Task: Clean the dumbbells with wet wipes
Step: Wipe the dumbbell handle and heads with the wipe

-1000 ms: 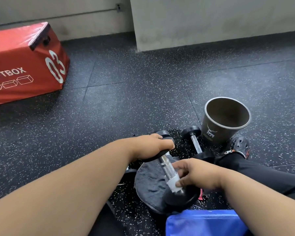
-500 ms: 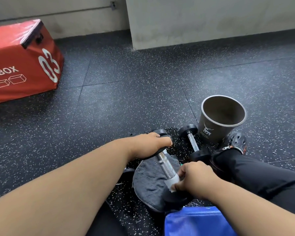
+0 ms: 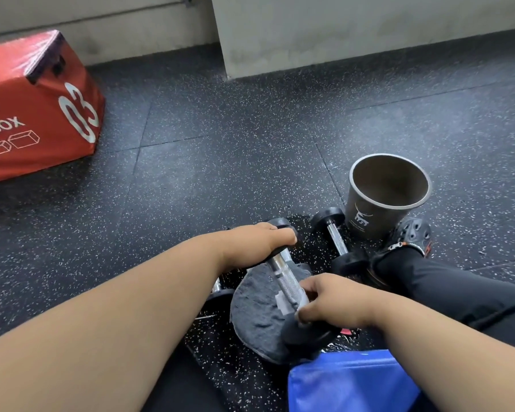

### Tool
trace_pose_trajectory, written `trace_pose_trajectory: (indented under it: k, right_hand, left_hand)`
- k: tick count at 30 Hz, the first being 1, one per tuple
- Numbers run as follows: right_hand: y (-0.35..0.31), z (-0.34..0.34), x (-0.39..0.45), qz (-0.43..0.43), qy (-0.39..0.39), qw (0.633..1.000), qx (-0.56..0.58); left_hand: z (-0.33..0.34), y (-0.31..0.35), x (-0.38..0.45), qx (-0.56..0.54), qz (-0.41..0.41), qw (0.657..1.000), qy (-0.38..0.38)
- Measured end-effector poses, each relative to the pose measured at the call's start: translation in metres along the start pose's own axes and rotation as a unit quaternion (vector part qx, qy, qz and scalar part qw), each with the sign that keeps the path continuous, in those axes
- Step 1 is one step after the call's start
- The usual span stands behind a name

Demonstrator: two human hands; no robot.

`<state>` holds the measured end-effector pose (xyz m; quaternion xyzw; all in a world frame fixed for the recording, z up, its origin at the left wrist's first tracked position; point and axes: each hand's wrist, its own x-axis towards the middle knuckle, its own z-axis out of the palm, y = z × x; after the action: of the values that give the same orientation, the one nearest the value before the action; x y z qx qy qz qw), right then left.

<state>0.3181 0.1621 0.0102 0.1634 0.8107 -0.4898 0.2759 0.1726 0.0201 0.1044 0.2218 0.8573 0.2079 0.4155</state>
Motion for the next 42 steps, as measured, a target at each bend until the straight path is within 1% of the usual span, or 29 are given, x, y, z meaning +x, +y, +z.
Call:
trace_pose_trajectory:
  k: [4,6,8,10,13,16,21,23,27,29,34,39,42]
  right_hand:
    - [-0.005,0.008,0.005,0.003,0.014,1.000,-0.018]
    - [-0.007,0.016,0.010,0.016,0.060,0.997,-0.046]
    - [-0.009,0.024,0.015,0.032,0.108,0.989,-0.096]
    - [-0.012,0.028,0.019,0.038,0.129,0.985,-0.112]
    - [-0.013,0.027,0.024,0.036,0.117,0.989,-0.084]
    - [-0.011,0.023,0.026,0.026,0.094,0.995,-0.014]
    - [-0.014,0.024,0.024,-0.007,0.091,0.993,0.074]
    - [-0.014,0.024,0.023,-0.016,0.086,0.994,0.067]
    - [-0.012,0.025,0.024,-0.014,0.109,0.994,-0.003]
    - [-0.011,0.024,0.024,-0.011,0.111,0.994,-0.020]
    - [-0.010,0.019,0.023,0.000,0.080,0.997,0.009]
    - [-0.018,0.019,0.019,-0.008,0.050,0.992,0.117]
    - [-0.016,0.025,0.026,-0.028,0.049,0.987,0.150]
  left_hand:
    - [0.000,0.004,0.002,0.009,0.006,1.000,-0.006]
    - [0.000,0.005,0.005,0.004,0.011,1.000,-0.010]
    - [0.001,0.003,0.010,0.008,0.007,1.000,-0.008]
    - [0.002,0.001,0.015,0.014,-0.004,1.000,-0.003]
    - [0.004,-0.003,0.022,0.021,-0.012,1.000,0.002]
    - [0.006,-0.002,0.027,0.026,-0.018,0.999,0.002]
    - [0.007,0.001,0.027,0.036,-0.011,0.999,-0.001]
    - [0.007,0.002,0.027,0.039,-0.009,0.999,-0.001]
    - [0.007,0.003,0.027,0.042,-0.008,0.999,0.004]
    - [0.006,0.004,0.025,0.045,-0.003,0.999,0.001]
    - [0.006,0.002,0.022,0.045,-0.005,0.999,-0.002]
    - [0.006,-0.001,0.023,0.049,-0.003,0.999,0.000]
    - [0.007,0.000,0.022,0.050,-0.010,0.999,0.003]
